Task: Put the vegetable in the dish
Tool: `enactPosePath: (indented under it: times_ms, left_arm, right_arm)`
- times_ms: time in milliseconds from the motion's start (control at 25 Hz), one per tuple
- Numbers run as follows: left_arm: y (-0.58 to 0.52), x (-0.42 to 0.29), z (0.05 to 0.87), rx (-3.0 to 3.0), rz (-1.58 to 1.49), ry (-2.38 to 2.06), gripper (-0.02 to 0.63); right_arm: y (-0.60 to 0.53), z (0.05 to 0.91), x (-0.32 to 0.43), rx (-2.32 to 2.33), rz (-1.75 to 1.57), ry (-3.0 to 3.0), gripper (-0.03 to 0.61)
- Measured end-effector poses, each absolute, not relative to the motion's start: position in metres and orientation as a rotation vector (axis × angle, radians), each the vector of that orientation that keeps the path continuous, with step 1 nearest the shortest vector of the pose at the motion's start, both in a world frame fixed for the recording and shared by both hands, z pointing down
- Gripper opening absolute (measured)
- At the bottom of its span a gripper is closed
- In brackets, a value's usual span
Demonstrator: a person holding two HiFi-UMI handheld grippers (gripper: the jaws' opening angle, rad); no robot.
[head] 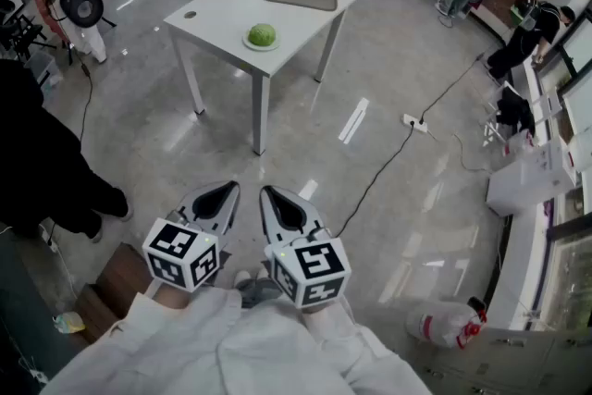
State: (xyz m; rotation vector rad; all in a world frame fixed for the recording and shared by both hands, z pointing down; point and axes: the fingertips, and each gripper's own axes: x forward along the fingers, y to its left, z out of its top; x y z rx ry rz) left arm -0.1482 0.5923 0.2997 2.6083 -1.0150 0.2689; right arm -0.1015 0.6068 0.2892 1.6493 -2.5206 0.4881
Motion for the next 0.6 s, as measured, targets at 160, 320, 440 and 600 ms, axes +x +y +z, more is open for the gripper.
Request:
enactPosePath:
  times_ms: [160, 320, 440, 600]
  left_arm:
    - [0.592, -0.148, 0.300, 2.598, 0.258, -0.990, 0.008]
    - [0.589, -0.151, 0.300, 2.592, 0.272, -0.998, 0.008]
    - [0.587, -0.154, 0.300, 2.569, 0.258, -1.001, 0.008]
    - [0.580, -0.151, 0.299, 2.572, 0.247, -1.006, 0.008]
  right_arm:
    - [0.604, 0.288, -0.104, 1.656, 0.489, -2.522, 0.012]
    - [0.603, 0.288, -0.108, 1.637, 0.479, -2.523, 0.012]
    - [0.604, 0.288, -0.114, 1.605, 0.466, -2.529, 0.012]
    - [0.597, 0.284, -0.104, 1.670, 0.492, -2.541, 0.012]
